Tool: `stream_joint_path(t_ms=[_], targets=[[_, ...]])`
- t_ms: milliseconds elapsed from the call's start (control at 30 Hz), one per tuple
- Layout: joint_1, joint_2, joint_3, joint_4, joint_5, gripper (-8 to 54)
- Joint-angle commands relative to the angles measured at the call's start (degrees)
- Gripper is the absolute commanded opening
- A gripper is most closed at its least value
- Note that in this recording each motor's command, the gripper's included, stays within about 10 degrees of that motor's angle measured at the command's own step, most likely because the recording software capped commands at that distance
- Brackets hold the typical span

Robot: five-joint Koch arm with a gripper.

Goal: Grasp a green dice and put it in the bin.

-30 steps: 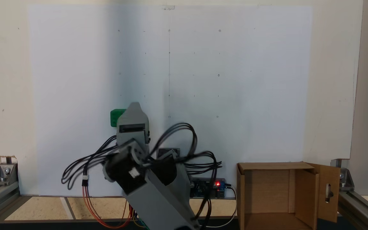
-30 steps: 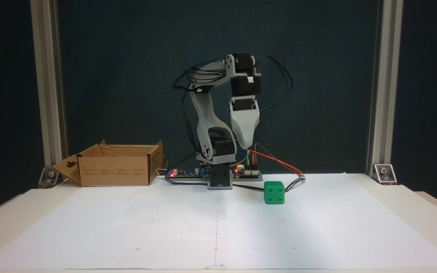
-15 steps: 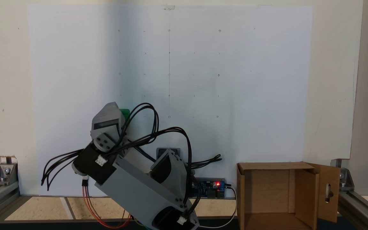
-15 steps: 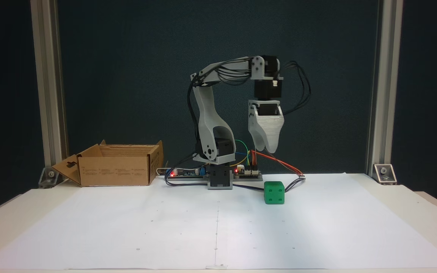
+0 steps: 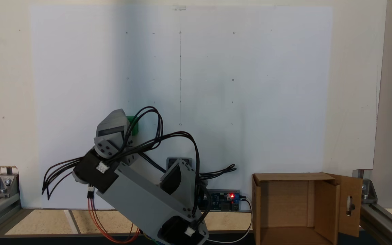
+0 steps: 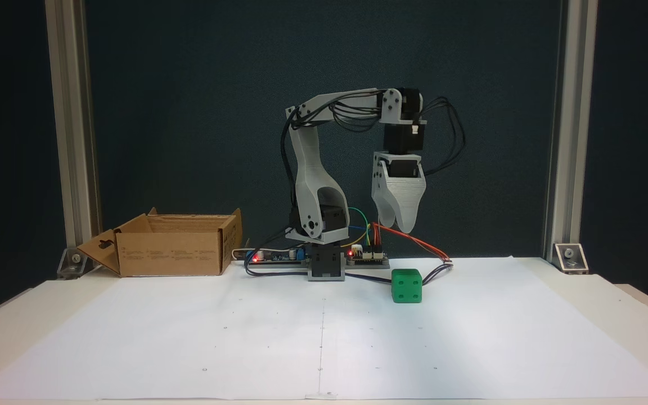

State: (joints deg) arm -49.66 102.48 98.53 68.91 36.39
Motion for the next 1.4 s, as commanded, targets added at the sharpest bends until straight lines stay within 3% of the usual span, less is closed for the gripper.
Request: stream_joint_path(t_ms=[0,267,1100,1367], targets=[[0.09,0.09,-3.08,-0.18,7.82,45.0],[1.67,-0.18,-2.81,-1.32,19.86,44.5],[-3.25,-0.18,-2.20,-2.99,19.86,43.5],[-3.43,-4.13,-1.93,-2.99,19.86,43.3]])
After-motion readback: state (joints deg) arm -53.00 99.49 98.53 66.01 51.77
